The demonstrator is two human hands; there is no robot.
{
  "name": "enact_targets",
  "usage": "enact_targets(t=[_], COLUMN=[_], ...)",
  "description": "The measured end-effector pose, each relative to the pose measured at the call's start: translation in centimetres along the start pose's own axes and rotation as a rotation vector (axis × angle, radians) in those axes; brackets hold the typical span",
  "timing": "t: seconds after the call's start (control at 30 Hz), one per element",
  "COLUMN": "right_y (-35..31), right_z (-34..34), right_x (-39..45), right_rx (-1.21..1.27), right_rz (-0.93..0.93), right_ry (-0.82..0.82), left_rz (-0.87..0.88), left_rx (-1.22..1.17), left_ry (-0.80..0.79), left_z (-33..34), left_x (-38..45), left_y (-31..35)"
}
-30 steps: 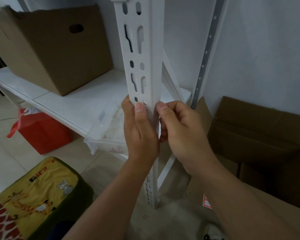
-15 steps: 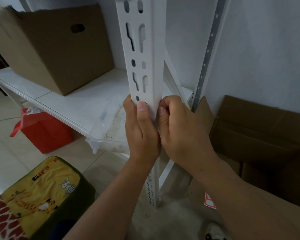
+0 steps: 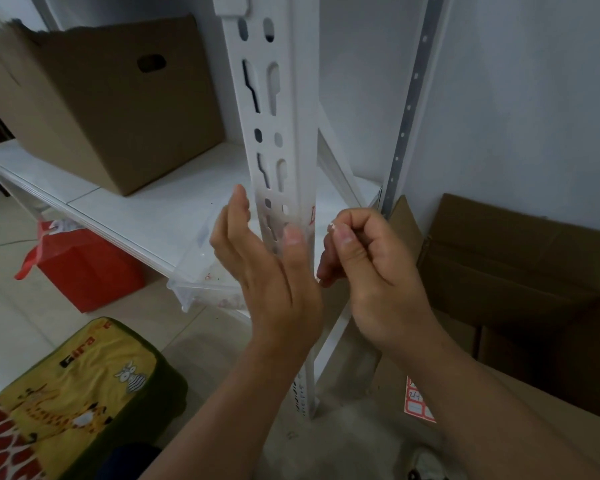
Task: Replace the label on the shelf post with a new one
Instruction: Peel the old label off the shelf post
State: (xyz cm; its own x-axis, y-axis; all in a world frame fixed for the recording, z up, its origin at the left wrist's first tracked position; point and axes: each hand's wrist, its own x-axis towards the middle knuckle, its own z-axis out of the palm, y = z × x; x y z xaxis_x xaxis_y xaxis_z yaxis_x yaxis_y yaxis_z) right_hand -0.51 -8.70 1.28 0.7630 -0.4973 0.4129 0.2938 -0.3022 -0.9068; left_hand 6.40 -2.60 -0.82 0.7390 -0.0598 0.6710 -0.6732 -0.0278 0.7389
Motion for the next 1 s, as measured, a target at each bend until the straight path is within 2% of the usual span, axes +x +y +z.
enact_targets(t=[0.1,0.17,0.37,0.53,0.67,0.83,0.93,1.0], right_y=[-0.5,-0.8,-1.2,-0.8,-0.6,-0.1,0.7,1.2], right_z=[-0.4,-0.5,-0.8,-1.0,-0.9,-0.3,0.0,0.2], right_x=[-0.1,-0.2,-0.5,-0.4,-0.3,-0.1,0.2,0.4], right_rx=[0.065,0.098,0.102,0.223,0.281,0.165,0.062,0.022], right_rz=[0.028,0.033,0.077,0.121,0.154,0.210,0.257,0.271], right_ry=[-0.007,-0.011,-0.043,-0.040,-0.053,-0.008,0.072,0.104], left_rz=[0.243,0.323,0.413,0.431,0.316,0.088,-0.042,-0.120], left_rx=[0.102,0.149,0.164,0.083,-0.038,-0.141,-0.135,-0.048], left_ry=[0.010,-0.009,-0.079,-0.122,-0.154,-0.079,-0.055,-0.055], left_z=[-0.6,-0.9,-1.2,-1.3,-1.6,-2.2,-3.0,-3.5], left_x=[-0.5,-0.5,-0.4,-0.4,-0.6,0.6,2.2,3.2], left_y=[0.1,0.1,0.4,0.7,0.5,0.6,-0.5,-1.9])
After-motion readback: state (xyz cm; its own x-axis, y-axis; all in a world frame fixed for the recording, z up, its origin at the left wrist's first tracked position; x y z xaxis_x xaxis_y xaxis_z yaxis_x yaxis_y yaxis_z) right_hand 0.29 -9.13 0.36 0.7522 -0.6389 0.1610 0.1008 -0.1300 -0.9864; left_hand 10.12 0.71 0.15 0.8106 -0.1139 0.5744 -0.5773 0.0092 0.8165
